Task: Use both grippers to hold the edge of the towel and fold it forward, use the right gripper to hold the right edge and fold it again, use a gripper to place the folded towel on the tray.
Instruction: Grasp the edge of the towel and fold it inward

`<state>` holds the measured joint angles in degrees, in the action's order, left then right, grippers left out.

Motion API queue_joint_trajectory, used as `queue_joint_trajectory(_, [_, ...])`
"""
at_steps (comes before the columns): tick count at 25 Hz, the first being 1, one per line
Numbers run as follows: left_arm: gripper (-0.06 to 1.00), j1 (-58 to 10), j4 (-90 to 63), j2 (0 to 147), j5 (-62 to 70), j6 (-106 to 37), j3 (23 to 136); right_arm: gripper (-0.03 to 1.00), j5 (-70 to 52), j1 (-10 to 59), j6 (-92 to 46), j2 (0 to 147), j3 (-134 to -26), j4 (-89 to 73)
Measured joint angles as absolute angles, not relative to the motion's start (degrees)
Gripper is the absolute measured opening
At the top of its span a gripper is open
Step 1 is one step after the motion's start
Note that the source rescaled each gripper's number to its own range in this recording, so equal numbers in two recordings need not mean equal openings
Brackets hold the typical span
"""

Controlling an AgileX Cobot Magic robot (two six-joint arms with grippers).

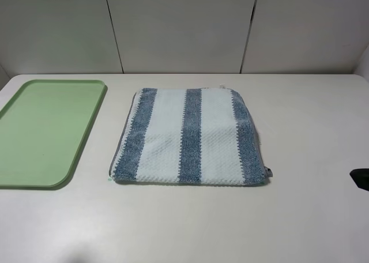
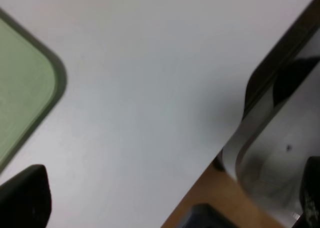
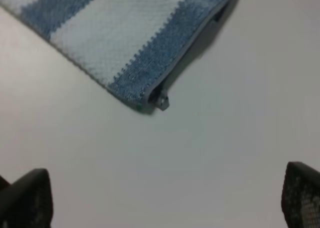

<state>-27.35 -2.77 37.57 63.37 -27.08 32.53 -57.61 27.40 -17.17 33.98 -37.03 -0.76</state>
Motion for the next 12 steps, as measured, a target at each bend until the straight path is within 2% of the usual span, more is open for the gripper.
queue_joint_trajectory(5, [1.0,-34.8,2.2,42.4,62.9,-26.6,32.5,1.0,-57.4,32.0,-19.3,36.8,-37.0,3.5])
queue_joint_trajectory(12, [1.0,-43.1,9.8,50.2,62.0,-25.1,32.5,1.0,-57.0,33.0,-22.0,41.1,-37.0,7.2])
